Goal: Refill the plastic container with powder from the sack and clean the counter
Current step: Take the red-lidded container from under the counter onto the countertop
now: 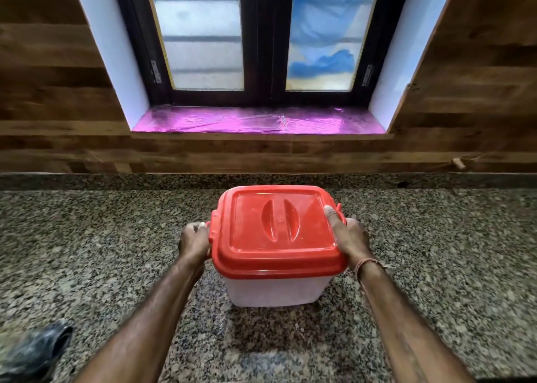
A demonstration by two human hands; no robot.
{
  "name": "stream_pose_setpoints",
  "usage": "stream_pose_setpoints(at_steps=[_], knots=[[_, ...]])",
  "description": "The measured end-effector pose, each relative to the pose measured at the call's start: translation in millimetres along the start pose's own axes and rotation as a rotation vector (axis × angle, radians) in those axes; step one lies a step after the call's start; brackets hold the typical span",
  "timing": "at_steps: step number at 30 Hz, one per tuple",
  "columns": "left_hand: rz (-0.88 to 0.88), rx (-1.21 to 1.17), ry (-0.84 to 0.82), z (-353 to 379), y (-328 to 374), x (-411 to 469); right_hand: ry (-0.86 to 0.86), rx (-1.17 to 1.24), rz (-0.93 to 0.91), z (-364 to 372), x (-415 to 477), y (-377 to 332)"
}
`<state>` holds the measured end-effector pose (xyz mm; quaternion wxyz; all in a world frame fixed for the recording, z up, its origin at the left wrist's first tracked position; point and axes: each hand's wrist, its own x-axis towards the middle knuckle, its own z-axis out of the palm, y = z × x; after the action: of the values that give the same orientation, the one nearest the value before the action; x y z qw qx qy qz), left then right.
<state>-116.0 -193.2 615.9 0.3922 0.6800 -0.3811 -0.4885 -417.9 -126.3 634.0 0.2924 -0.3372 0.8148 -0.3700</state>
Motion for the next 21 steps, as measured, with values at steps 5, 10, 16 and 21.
stream_pose_setpoints(at_steps=[5, 10, 16, 21], knots=[[0.181, 0.088, -0.197, 9.3, 21.1, -24.7, 0.032, 0.030, -0.003, 1.0, -2.0, -2.5], [0.165, 0.068, -0.159, 8.8, 14.8, -23.5, 0.132, 0.106, 0.038, 0.7, 3.2, 2.6], [0.145, 0.061, -0.132, 11.3, 14.1, -18.6, 0.153, 0.192, 0.165, -5.1, 2.0, 8.0], [0.138, 0.084, -0.125, 10.6, 17.2, -19.0, 0.347, -0.005, -0.102, -5.6, -8.4, 4.0]])
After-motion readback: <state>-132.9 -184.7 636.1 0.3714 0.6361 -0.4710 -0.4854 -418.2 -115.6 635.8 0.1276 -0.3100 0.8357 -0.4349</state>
